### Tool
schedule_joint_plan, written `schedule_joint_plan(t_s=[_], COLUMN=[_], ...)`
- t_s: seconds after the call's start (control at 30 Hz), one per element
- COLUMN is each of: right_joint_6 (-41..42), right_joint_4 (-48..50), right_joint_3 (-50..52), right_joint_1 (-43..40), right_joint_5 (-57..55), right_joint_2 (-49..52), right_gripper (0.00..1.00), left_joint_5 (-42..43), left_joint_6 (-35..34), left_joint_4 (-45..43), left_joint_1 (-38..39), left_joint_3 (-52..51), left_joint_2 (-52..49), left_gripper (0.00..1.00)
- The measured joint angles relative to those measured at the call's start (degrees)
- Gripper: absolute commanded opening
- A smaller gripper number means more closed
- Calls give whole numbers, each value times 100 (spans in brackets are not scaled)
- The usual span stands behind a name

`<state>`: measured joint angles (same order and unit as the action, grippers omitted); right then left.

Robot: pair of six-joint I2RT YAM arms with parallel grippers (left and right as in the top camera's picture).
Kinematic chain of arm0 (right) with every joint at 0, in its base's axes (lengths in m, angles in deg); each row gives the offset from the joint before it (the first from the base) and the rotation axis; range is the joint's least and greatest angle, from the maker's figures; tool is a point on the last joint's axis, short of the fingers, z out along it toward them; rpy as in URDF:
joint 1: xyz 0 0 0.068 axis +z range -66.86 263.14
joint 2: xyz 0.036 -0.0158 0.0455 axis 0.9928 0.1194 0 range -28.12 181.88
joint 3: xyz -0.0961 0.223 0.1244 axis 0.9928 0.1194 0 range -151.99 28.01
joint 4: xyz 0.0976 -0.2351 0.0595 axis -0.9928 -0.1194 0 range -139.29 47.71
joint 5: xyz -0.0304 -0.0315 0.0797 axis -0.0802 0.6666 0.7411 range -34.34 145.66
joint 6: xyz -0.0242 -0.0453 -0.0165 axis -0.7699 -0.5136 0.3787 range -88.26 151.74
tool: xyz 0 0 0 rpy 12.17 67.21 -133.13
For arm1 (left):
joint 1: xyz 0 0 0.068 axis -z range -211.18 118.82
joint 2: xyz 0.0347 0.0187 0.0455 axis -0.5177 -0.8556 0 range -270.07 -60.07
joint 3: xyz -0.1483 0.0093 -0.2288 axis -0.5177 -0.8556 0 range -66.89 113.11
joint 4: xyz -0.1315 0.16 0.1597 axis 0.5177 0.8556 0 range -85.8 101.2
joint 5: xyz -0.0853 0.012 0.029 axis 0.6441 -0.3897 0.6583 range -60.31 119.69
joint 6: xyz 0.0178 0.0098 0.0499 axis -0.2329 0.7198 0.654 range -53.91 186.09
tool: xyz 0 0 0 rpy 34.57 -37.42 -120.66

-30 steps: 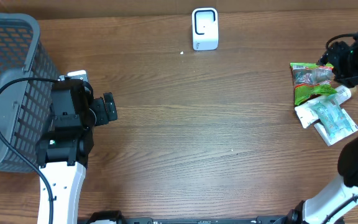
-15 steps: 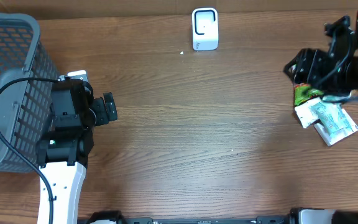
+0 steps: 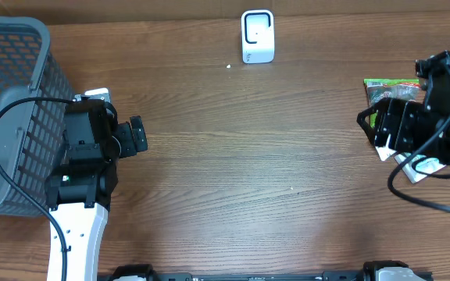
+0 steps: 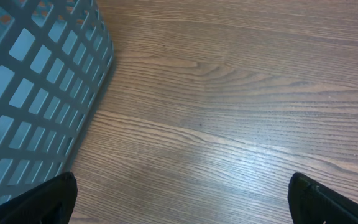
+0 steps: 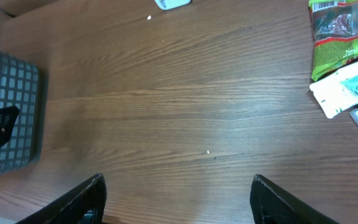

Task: Scan the item barcode

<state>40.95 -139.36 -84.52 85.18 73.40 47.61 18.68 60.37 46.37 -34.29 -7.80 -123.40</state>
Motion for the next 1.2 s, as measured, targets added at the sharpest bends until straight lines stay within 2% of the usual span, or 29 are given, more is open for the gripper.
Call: schedule_joint_plan(t_s=[0.13,0.17,0.2,0.53,0.67,0.83,1.0,1.2], right_joint_6=[-24,-26,-22,-26,-101,-625,-1027,-1202], right_joint_4=[-4,-7,-4,-9,-11,24,1239,3254], right_joint_3=[0,0,0,-59,-83,-81,407,2428], right_joint_1=[-2,-2,0,-2,0,0,26,26], right_joint_5=[4,4,9,24,-118,-378,-719,-1187], right_joint_2=[-160,-212,-289,-1692,-1932,-1937,-2017,-2677], right_gripper=[72,75,100,100,100,100,100,100], left_joint_5=[0,0,0,0,0,0,0,-2], left_joint_6=[0,0,0,0,0,0,0,0], left_joint_4=[0,0,0,0,0,0,2,0], left_joint_1=[0,0,0,0,0,0,0,0], left_joint_3=[0,0,0,0,0,0,0,0], left_joint_2=[0,0,0,0,0,0,0,0], left_gripper=[100,100,100,100,100,100,100,100])
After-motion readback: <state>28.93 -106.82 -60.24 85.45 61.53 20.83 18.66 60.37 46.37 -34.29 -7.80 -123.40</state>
